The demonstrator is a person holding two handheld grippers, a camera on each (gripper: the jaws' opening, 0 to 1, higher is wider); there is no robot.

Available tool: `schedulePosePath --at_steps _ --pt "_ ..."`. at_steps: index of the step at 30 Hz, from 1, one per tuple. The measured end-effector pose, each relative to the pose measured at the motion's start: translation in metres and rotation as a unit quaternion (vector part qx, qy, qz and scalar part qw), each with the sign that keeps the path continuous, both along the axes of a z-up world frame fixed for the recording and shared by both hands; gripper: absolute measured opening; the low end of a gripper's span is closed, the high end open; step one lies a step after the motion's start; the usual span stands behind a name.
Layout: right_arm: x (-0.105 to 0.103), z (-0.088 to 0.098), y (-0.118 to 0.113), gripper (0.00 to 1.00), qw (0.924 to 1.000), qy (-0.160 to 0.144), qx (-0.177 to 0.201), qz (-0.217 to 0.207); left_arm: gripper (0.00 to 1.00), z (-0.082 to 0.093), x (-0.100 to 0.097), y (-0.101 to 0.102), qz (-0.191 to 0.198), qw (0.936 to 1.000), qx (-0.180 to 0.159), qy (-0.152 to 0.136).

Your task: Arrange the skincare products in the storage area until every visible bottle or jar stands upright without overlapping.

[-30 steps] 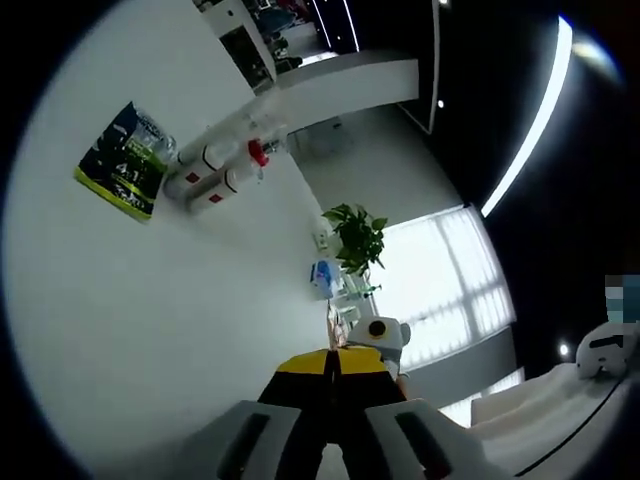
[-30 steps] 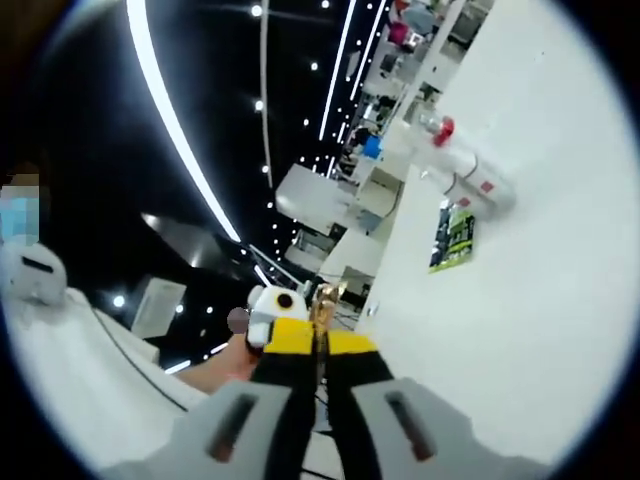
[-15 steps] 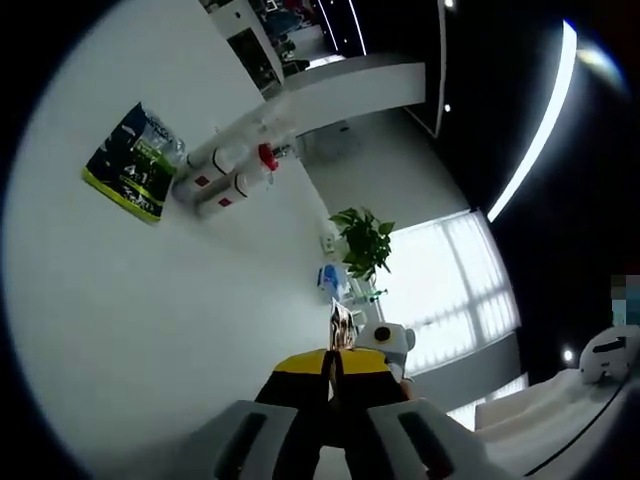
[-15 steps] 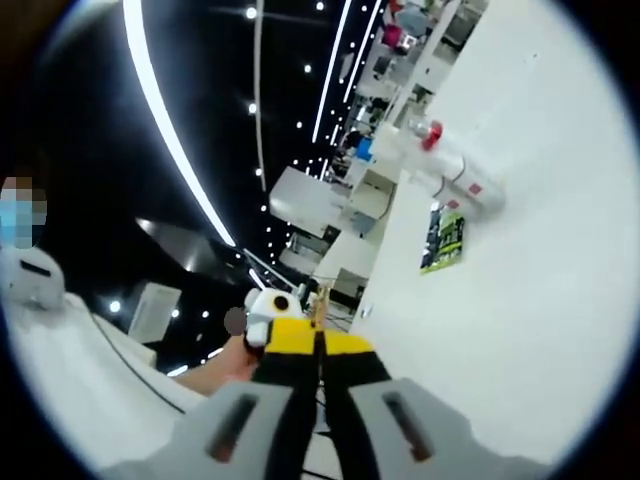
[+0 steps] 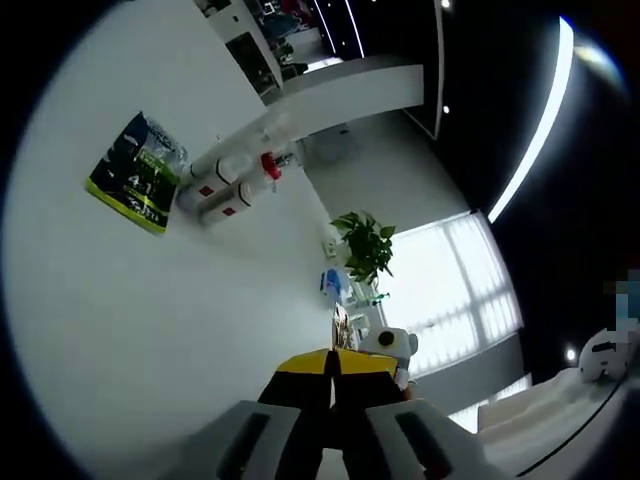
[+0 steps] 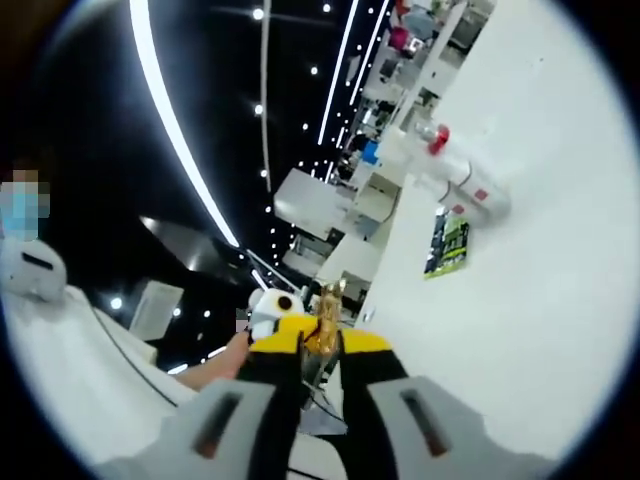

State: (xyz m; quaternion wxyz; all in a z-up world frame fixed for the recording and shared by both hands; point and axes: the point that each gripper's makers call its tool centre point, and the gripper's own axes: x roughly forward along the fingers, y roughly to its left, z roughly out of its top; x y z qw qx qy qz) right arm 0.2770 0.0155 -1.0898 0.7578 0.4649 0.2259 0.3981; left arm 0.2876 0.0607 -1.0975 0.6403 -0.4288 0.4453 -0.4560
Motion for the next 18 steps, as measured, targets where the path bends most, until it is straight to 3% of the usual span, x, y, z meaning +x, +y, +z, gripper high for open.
schedulePosePath --at_steps 10,18 --pt "-0.002 -0.011 0.003 0.32 0.9982 -0.03 -0.051 0.003 0.0 -0.011 0.037 0.031 0.031 0.9992 0.023 0.003" --pt "0.003 -0.021 -0.004 0.35 0.9979 -0.016 -0.062 -0.003 0.0 -0.027 0.074 0.056 0.042 0.9974 0.058 0.002"
